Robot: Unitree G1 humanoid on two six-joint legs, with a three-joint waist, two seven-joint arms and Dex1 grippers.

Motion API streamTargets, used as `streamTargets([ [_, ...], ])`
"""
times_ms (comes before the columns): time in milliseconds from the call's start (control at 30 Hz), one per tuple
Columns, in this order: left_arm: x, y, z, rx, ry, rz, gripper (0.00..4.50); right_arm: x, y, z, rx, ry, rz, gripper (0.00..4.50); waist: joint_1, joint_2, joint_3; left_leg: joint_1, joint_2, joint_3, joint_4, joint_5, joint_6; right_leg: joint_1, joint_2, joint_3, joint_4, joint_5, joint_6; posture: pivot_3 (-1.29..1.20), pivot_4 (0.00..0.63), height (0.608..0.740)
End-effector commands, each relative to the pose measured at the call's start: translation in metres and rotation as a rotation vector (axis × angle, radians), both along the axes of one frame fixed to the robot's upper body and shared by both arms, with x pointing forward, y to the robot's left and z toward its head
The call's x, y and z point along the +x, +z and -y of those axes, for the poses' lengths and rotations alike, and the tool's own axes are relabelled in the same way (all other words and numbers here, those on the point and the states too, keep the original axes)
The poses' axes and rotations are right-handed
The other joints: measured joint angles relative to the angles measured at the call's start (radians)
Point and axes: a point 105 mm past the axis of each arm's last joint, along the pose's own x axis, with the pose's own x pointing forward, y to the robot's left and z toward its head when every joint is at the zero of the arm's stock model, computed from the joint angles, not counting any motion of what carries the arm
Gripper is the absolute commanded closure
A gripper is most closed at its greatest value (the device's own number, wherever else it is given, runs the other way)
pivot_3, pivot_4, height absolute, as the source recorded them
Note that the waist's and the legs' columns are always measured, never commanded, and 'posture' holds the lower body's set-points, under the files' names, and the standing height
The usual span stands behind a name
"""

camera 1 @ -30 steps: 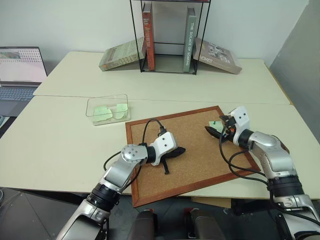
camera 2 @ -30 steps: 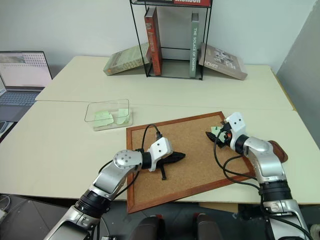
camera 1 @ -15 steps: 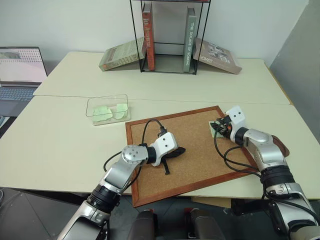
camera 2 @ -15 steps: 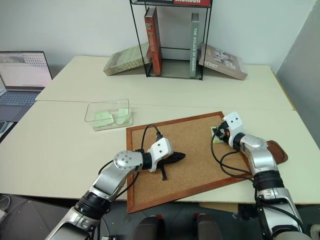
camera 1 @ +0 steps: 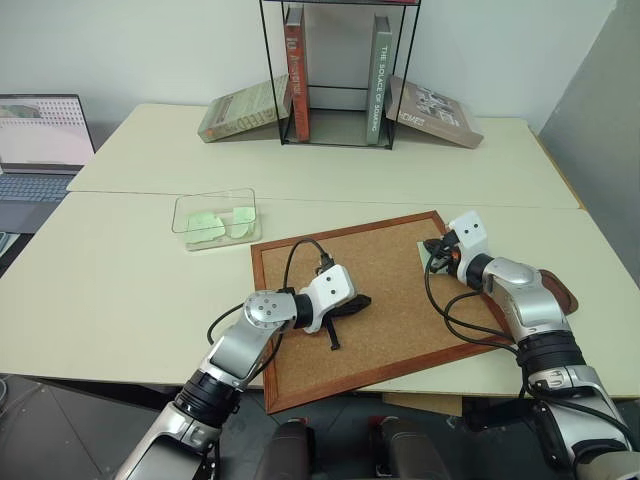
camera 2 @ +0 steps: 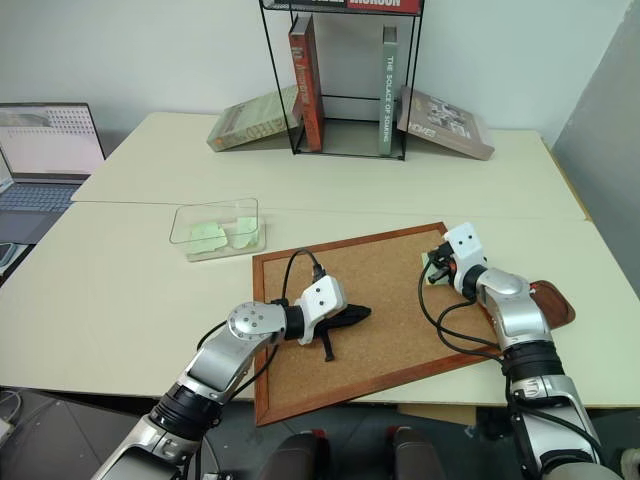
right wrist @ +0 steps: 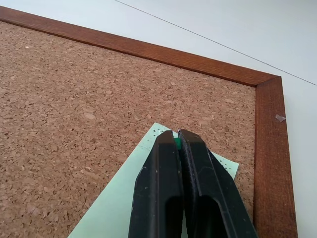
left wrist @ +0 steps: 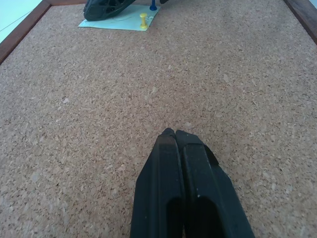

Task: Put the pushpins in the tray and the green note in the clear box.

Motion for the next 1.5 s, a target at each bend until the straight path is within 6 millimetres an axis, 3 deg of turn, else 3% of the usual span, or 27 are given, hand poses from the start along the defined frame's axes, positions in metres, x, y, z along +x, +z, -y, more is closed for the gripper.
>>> streamTargets([
  [33, -0.009, -0.014, 0.001, 0.037, -0.017, -0.047, 4.50, 0.002, 0.036, -0.005, 0.031, 0.009, 0.126, 4.48, 0.000, 0.000, 0.000, 0.000, 0.000, 0.000, 0.000, 0.000, 0.000, 0.000, 0.000, 0.000, 0.000, 0.000, 0.000, 0.00, 0.150, 0.740],
  [633, -0.014, -0.018, 0.005, 0.038, -0.031, -0.060, 4.50, -0.014, 0.064, 0.003, 0.127, -0.065, 0.178, 4.48, 0.000, 0.000, 0.000, 0.000, 0.000, 0.000, 0.000, 0.000, 0.000, -0.001, 0.000, 0.000, 0.000, 0.000, 0.000, 0.00, 0.150, 0.740],
  [800, -0.015, -0.018, 0.006, 0.038, -0.036, -0.053, 4.50, -0.033, 0.071, 0.044, 0.096, -0.174, 0.195, 4.48, 0.008, 0.000, 0.000, -0.001, 0.000, -0.001, 0.000, 0.000, 0.000, -0.001, 0.000, 0.000, 0.000, 0.000, 0.000, 0.00, 0.150, 0.740],
  [1100, -0.011, -0.018, 0.004, 0.048, -0.037, -0.039, 4.50, -0.081, 0.047, 0.118, -0.094, -0.369, 0.093, 4.48, 0.008, 0.005, -0.003, -0.001, 0.000, 0.000, 0.000, 0.000, 0.000, 0.000, -0.001, 0.000, -0.002, 0.000, 0.000, 0.00, 0.150, 0.740],
  [1267, -0.005, -0.017, 0.002, 0.056, -0.036, -0.025, 4.50, -0.100, 0.036, 0.145, -0.227, -0.426, 0.033, 4.48, 0.005, 0.006, -0.004, 0.001, -0.001, 0.000, 0.001, 0.000, 0.000, 0.001, 0.000, 0.000, -0.002, -0.001, 0.000, 0.00, 0.150, 0.740],
  [1500, 0.001, -0.016, -0.003, 0.069, -0.032, -0.004, 4.50, -0.110, 0.016, 0.155, -0.264, -0.445, -0.059, 4.48, 0.003, 0.007, -0.005, 0.000, -0.001, 0.000, 0.001, 0.000, 0.000, 0.002, 0.000, 0.000, -0.002, -0.001, 0.000, 0.00, 0.150, 0.740],
])
